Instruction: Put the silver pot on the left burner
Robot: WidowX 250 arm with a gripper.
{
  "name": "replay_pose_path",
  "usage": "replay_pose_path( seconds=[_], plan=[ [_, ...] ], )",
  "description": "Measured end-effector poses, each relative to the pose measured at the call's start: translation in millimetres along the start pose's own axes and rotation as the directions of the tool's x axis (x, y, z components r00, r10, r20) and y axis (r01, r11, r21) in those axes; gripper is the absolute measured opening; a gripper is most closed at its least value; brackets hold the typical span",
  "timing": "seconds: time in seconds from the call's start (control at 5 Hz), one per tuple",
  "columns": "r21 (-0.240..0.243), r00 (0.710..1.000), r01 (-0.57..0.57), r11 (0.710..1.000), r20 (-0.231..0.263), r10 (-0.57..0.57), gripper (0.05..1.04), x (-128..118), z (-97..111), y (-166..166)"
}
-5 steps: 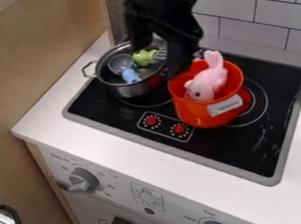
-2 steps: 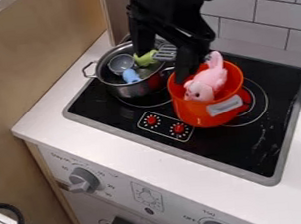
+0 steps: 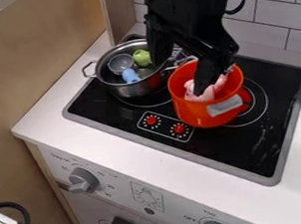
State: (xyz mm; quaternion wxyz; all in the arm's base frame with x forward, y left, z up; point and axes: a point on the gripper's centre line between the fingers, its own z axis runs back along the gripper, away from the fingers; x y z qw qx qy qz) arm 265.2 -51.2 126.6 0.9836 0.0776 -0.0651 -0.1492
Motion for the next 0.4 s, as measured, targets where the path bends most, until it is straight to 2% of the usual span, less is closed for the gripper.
replay_pose_path(
  seconds=[0.4],
  plan=[
    [-0.040, 0.999, -0.038, 0.998, -0.030, 0.037, 0.999, -4.5, 0.7, -9.2]
  ],
)
